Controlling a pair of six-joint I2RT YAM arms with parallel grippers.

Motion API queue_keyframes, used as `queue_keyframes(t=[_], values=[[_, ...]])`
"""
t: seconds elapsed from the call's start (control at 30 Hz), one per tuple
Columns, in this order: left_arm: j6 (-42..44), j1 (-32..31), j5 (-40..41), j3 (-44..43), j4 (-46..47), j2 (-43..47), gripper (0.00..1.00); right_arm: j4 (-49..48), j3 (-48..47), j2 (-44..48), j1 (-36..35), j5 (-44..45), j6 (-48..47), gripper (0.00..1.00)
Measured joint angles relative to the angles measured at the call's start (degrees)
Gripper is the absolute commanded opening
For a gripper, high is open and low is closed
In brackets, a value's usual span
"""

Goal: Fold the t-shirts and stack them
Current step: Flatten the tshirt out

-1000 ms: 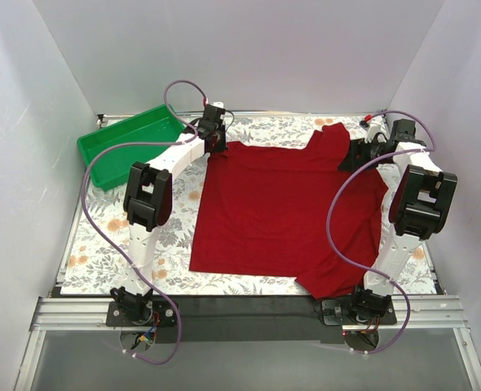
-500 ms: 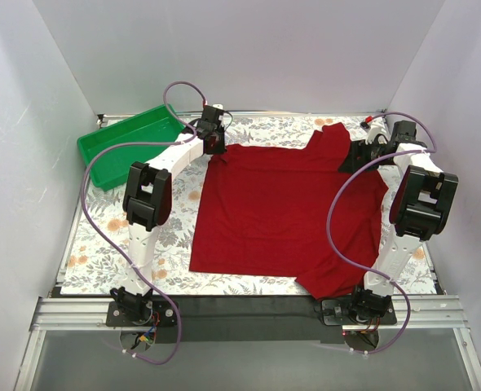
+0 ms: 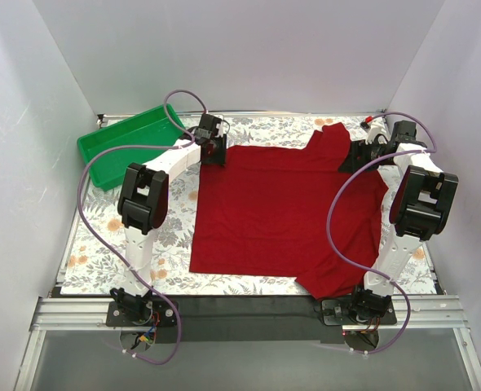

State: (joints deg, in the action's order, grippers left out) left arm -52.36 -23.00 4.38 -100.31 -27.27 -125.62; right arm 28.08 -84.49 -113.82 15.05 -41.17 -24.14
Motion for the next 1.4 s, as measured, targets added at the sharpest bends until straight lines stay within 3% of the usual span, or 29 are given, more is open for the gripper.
queue_keyframes(t=[0.5,0.87,1.0,1.23,1.4], values=[[6.0,-3.3,3.5,0.7,0.7,0.0,0.38,0.0,0.0,0.0,0.0,-0.2,0.0,0.68],[9.0,-4.7,9.6,-3.9,1.6,-6.1,0.37,0.0,0.0,0.0,0.0,-0.2,0.0,0.68],[9.5,-4.7,10.8,-4.2,1.7,-7.2,0.31,0.0,0.0,0.0,0.0,-0.2,0.0,0.68],[10.1,-4.7,12.4,-4.4,1.9,-7.2,0.02,0.0,0.0,0.0,0.0,-0.2,0.0,0.68],[10.1,-4.7,12.6,-4.5,1.9,-7.1,0.00,0.0,0.0,0.0,0.0,-0.2,0.0,0.68]])
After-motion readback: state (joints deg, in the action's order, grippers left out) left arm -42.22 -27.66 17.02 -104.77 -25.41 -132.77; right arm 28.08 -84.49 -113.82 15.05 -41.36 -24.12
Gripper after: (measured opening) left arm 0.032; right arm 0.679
